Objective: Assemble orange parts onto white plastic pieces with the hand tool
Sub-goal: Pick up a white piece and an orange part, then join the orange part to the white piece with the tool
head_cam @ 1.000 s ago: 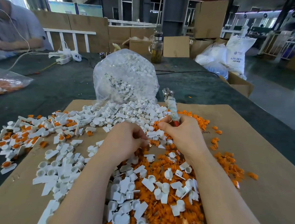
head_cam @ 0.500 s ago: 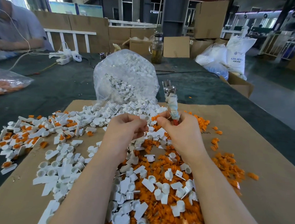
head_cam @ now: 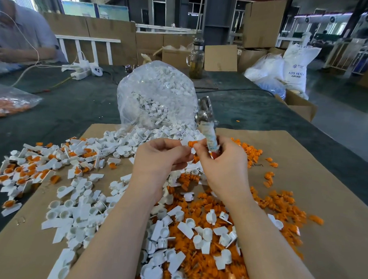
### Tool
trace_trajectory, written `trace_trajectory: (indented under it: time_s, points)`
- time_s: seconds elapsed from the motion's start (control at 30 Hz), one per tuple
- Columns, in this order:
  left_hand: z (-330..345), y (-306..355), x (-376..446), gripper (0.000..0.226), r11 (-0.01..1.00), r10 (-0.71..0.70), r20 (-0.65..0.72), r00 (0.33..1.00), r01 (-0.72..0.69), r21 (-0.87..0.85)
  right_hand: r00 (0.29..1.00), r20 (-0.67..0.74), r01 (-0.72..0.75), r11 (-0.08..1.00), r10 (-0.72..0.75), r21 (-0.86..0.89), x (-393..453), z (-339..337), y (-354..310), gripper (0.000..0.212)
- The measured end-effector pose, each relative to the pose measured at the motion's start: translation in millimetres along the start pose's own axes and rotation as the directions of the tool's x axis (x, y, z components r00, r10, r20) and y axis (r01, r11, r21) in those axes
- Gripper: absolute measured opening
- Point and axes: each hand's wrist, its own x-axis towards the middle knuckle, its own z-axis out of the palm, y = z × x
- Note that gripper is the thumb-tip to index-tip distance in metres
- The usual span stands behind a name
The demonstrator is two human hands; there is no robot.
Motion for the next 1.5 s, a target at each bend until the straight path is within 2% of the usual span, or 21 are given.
trace_trajectory:
  time_s: [0.2,0.4,0.63,0.93,1.2,1.37,1.5]
  points:
    - [4,-2,-2,0.013,0.986,0.122,-0.051,0.991,-0.115,0.125,1.0,-0.013,0.002,1.0,-0.001,0.011,-1,2,-1,0.015]
    - [5,-5,-3,0.014,0.959,0.193,-0.077,0.978,-0.171,0.228,1.0,-0.021,-0.002,0.999,0.003,0.046,0,1,0,0.012]
    - [8,-5,-5,0.016,0.957,0.209,-0.085,0.974,-0.185,0.225,0.999,-0.035,0.013,0.998,-0.012,0.053,-1,3,-1,0.012]
    - [9,-3,-4,0.012,0.944,0.222,-0.114,0.968,-0.184,0.274,0.999,0.037,0.006,0.993,-0.01,0.116,2,0,-1,0.008]
    - [9,-5,-3,0.01,0.931,0.247,-0.114,0.962,-0.202,0.305,0.996,0.074,0.033,0.996,-0.04,0.086,1,-1,-2,0.009]
    - [7,-7,1,0.009,0.946,0.231,-0.12,0.966,-0.194,0.259,0.989,0.148,0.013,0.997,-0.025,0.077,2,-5,-3,0.012]
    - [4,-6,4,0.009,0.968,0.223,-0.132,0.966,-0.203,0.149,0.948,0.318,-0.056,0.996,0.033,0.063,4,-14,-2,0.018]
